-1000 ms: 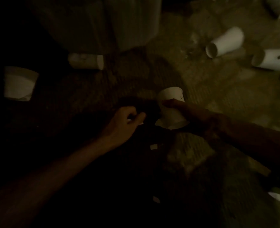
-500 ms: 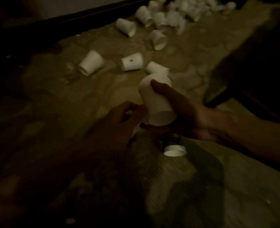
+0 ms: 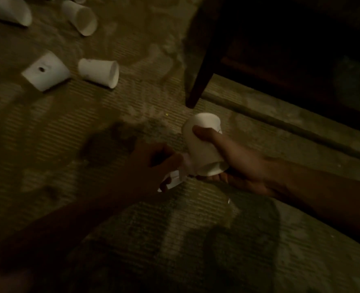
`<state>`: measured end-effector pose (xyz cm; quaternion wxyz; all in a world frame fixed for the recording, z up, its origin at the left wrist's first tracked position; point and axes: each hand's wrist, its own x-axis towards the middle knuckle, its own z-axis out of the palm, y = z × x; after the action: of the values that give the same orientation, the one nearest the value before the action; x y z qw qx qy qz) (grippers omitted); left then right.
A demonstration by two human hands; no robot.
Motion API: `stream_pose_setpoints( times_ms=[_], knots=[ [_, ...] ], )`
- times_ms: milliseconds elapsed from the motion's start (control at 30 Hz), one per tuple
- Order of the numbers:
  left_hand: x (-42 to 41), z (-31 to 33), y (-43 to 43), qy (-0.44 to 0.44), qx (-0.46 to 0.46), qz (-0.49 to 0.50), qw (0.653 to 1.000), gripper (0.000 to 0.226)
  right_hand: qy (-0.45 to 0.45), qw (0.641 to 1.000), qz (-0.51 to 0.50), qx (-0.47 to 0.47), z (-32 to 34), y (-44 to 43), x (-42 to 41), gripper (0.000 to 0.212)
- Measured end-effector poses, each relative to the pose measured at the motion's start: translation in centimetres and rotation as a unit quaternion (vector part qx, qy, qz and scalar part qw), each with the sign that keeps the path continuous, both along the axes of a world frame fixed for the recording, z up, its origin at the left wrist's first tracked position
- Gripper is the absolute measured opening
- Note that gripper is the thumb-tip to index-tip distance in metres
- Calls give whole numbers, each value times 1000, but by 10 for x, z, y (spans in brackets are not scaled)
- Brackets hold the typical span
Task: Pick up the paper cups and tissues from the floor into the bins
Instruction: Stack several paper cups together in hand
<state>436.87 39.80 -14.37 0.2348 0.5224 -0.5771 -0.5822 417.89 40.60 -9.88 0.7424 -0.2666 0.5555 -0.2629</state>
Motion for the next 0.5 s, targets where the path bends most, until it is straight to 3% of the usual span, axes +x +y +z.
stream_pose_setpoints(
  times_ms=[133,233,300,400,500],
  knots=[
    [7,-45,-18,-30,50,115,992,9,51,998,-28,17,-23,-2,1,53],
    [7,-69,-20,13,188,127,974,50,63,996,-45,50,-37,-8,5,57],
    [9,-78,-19,9,236,114,965,59,54,994,-55,80,-45,-12,11,57],
    [12,-78,-17,24,240,97,966,64,31,993,-55,102,-51,-13,20,55],
    [7,-68,-16,52,228,72,970,52,33,990,-77,112,-46,-10,15,59]
  ],
)
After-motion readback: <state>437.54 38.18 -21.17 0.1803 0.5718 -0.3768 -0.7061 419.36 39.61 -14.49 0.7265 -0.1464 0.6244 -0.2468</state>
